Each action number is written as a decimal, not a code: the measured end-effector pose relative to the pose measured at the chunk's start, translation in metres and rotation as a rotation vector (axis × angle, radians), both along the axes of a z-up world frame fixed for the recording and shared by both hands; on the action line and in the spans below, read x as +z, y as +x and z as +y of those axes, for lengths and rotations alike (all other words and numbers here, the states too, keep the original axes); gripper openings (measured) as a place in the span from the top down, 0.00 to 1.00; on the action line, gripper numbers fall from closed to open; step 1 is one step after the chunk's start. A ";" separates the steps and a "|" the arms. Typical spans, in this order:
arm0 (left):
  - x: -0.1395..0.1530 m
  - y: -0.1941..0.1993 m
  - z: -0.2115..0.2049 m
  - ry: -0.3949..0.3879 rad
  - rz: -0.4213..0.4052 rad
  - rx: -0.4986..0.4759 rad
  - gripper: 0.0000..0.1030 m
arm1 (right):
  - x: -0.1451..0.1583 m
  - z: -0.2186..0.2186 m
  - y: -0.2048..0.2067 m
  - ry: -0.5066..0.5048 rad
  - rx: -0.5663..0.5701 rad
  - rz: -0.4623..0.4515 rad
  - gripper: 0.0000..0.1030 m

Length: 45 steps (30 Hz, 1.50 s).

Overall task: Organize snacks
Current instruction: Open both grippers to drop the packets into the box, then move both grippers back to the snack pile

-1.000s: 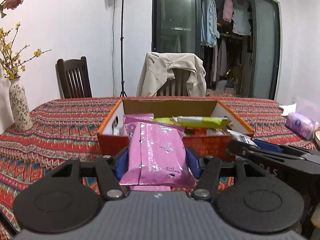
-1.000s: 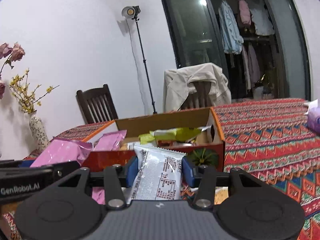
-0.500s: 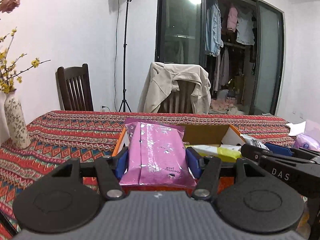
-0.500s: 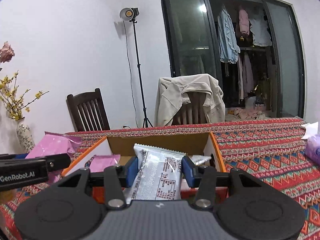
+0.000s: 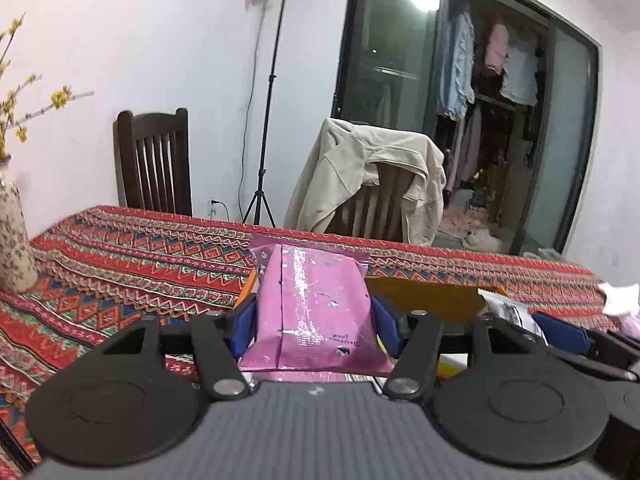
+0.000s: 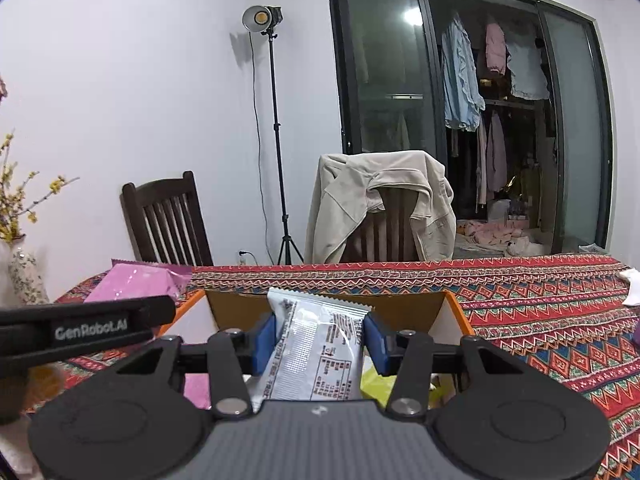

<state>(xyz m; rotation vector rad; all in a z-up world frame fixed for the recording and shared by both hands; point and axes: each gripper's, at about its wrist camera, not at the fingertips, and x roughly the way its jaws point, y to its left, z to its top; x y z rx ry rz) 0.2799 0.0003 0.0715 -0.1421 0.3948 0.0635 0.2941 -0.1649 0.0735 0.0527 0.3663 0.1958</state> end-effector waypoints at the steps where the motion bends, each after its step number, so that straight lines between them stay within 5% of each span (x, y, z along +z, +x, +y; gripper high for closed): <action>1: -0.004 0.004 0.003 -0.011 -0.001 0.005 0.40 | -0.003 0.000 0.004 0.001 -0.004 -0.006 0.55; 13: -0.035 0.023 0.007 0.012 0.027 -0.023 0.40 | -0.034 -0.006 0.023 -0.026 0.022 -0.011 0.54; 14: -0.037 0.023 0.007 0.009 0.027 -0.035 0.37 | -0.035 -0.006 0.024 -0.029 0.020 0.001 0.52; 15: -0.038 0.022 0.007 -0.003 0.020 -0.050 0.23 | -0.037 -0.006 0.025 -0.033 0.018 0.016 0.50; 17: -0.040 0.020 0.010 -0.029 0.005 -0.056 0.04 | -0.039 -0.007 0.027 -0.030 0.010 0.042 0.14; 19: -0.040 0.017 0.009 -0.020 -0.013 -0.038 0.01 | -0.040 -0.009 0.024 -0.024 -0.003 0.035 0.02; 45: -0.027 -0.001 0.009 -0.017 -0.054 -0.001 0.00 | -0.030 -0.016 0.011 0.003 -0.004 0.025 0.00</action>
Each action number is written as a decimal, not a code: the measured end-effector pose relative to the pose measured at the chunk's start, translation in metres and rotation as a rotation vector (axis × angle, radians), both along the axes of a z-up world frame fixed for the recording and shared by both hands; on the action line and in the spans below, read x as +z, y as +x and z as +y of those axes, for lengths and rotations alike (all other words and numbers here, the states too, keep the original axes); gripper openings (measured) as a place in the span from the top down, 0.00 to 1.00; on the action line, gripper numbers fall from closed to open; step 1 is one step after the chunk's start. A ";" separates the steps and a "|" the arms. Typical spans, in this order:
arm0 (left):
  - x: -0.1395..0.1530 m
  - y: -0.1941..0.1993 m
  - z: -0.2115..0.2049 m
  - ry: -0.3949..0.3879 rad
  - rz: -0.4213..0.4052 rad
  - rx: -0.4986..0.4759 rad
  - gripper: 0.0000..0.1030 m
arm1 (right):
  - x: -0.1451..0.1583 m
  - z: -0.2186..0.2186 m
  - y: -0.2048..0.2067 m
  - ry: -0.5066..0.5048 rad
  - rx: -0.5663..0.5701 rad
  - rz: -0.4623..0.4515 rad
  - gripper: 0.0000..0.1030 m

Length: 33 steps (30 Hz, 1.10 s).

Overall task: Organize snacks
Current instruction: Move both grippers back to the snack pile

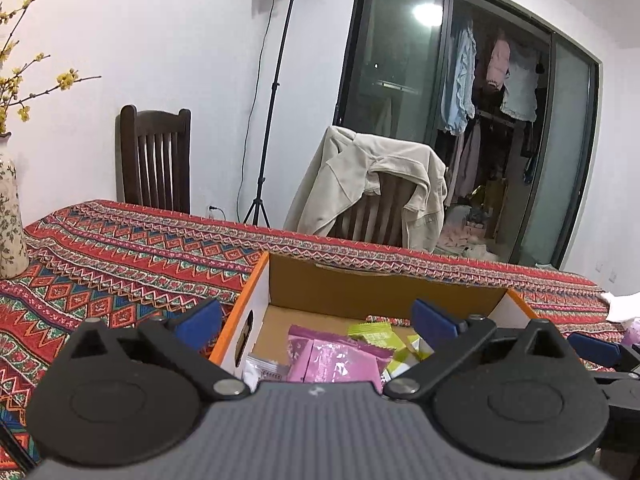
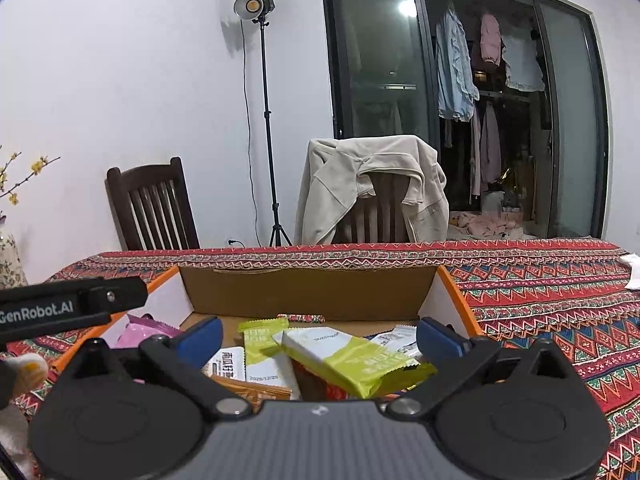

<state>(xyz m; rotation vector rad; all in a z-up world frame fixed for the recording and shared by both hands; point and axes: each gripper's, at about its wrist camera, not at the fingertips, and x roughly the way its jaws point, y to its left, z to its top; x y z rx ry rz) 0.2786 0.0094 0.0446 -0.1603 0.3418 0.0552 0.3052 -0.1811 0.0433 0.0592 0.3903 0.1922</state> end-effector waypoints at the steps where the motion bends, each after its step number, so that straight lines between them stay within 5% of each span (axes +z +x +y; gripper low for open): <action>1: 0.001 0.000 0.000 0.000 -0.002 0.000 0.00 | 0.002 0.000 -0.001 0.002 0.005 -0.001 0.00; 18: 0.042 -0.049 -0.002 0.035 -0.056 0.004 0.00 | 0.042 -0.021 -0.047 0.026 0.047 -0.017 0.00; 33: 0.004 -0.123 -0.006 0.079 0.059 -0.045 0.00 | 0.013 -0.041 -0.122 -0.097 0.114 0.090 0.00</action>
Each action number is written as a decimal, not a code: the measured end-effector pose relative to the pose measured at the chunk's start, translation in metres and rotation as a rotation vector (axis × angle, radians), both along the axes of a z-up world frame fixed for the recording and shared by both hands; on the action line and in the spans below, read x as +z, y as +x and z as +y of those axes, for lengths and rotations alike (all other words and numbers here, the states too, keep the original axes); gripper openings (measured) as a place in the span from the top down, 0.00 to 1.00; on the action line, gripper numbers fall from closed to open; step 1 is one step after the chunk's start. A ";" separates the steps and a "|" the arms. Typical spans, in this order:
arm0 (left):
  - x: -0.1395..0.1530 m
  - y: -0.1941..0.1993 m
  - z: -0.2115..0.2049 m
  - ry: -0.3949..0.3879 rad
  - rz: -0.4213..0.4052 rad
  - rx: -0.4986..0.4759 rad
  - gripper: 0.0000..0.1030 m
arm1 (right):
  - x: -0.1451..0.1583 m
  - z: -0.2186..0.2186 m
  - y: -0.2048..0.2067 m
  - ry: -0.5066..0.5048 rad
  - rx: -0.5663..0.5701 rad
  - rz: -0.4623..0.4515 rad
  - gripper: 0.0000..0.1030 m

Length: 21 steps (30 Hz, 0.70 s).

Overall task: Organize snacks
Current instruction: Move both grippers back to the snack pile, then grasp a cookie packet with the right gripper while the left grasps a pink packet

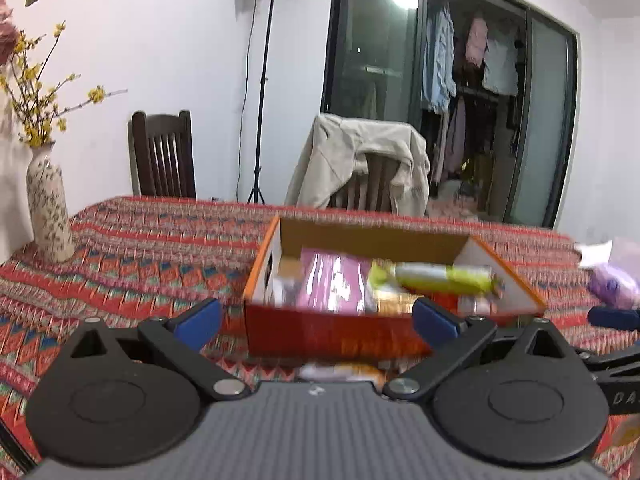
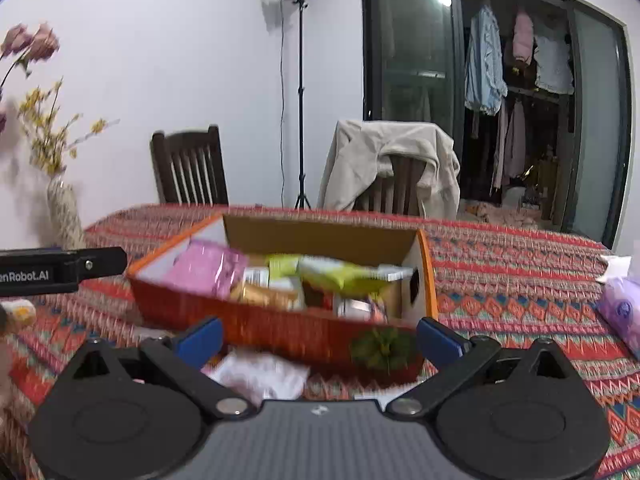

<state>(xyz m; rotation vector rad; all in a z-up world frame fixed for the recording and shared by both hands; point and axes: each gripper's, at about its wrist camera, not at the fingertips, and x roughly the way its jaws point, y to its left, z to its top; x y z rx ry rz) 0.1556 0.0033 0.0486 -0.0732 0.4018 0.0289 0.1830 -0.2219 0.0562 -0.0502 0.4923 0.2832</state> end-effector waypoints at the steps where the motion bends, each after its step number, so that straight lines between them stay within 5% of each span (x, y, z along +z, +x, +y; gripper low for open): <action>1: -0.004 -0.004 0.000 0.005 0.011 -0.002 0.00 | -0.002 -0.001 -0.005 -0.004 0.005 0.008 0.00; 11: -0.043 -0.030 0.014 0.023 0.080 0.004 0.00 | -0.035 -0.018 -0.040 -0.070 0.026 0.081 0.00; 21: -0.068 -0.024 0.034 -0.035 0.102 0.066 0.00 | -0.046 -0.041 -0.005 -0.085 -0.068 0.170 0.00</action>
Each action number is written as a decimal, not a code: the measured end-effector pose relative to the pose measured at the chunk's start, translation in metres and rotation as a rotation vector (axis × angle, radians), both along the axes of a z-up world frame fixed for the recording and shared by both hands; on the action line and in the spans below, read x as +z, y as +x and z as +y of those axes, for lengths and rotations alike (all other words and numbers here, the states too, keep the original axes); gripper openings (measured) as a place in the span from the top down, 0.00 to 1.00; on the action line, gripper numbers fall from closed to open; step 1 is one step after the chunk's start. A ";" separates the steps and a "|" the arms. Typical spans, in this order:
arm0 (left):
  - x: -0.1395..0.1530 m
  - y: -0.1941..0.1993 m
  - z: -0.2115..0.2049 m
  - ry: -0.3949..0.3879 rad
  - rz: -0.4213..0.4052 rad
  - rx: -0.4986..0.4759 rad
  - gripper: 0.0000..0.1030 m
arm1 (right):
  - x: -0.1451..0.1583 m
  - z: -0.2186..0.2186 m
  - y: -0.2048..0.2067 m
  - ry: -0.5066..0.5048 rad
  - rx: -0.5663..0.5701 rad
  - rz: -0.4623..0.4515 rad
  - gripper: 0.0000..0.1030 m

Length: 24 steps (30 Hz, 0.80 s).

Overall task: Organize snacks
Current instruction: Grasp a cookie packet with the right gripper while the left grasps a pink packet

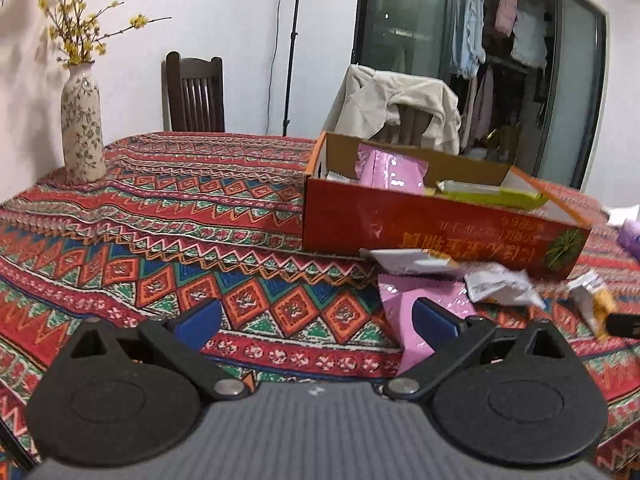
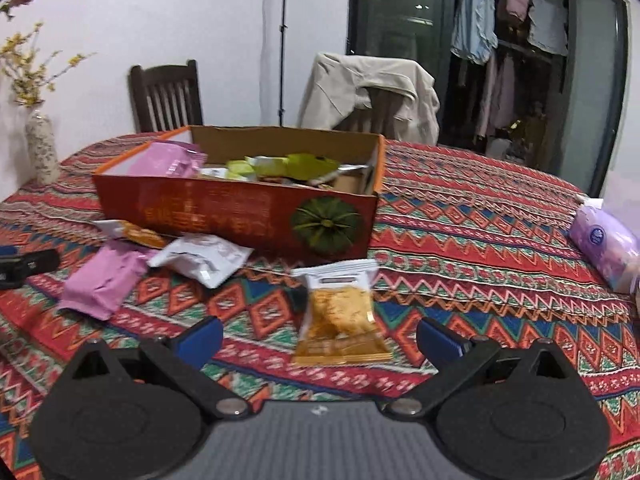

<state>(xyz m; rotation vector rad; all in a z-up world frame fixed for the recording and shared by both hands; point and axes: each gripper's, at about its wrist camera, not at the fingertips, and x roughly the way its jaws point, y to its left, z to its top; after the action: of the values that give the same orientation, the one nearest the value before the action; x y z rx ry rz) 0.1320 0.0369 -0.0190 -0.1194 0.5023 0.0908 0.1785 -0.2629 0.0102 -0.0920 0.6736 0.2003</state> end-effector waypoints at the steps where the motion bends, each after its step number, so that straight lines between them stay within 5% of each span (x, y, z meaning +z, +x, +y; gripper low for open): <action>1: 0.000 0.000 0.001 -0.004 -0.002 0.001 0.00 | -0.002 -0.002 0.005 0.000 -0.010 0.012 0.00; 4: -0.001 0.000 0.001 -0.011 0.002 0.000 0.00 | -0.010 -0.001 0.020 -0.011 -0.031 0.029 0.00; 8: -0.002 -0.001 0.003 -0.026 0.001 0.002 0.00 | -0.020 -0.001 0.039 0.005 -0.063 0.063 0.16; 12: -0.003 0.001 0.005 -0.039 0.006 0.004 0.00 | -0.028 0.002 0.044 0.037 -0.079 0.054 0.22; 16: -0.003 0.001 0.005 -0.035 0.010 0.004 0.00 | -0.028 0.004 0.036 0.043 -0.046 0.016 0.51; 18: -0.003 0.000 0.004 -0.031 0.003 0.012 0.00 | -0.027 0.004 0.032 0.043 -0.037 0.003 0.56; 24: 0.001 0.001 -0.004 0.012 0.023 0.038 0.00 | -0.022 -0.003 0.027 0.088 -0.041 -0.041 0.60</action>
<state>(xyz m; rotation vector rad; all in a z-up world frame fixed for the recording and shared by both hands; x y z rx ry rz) 0.1331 0.0332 -0.0181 -0.1167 0.5220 0.1324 0.2053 -0.2654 -0.0117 0.0018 0.6247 0.1881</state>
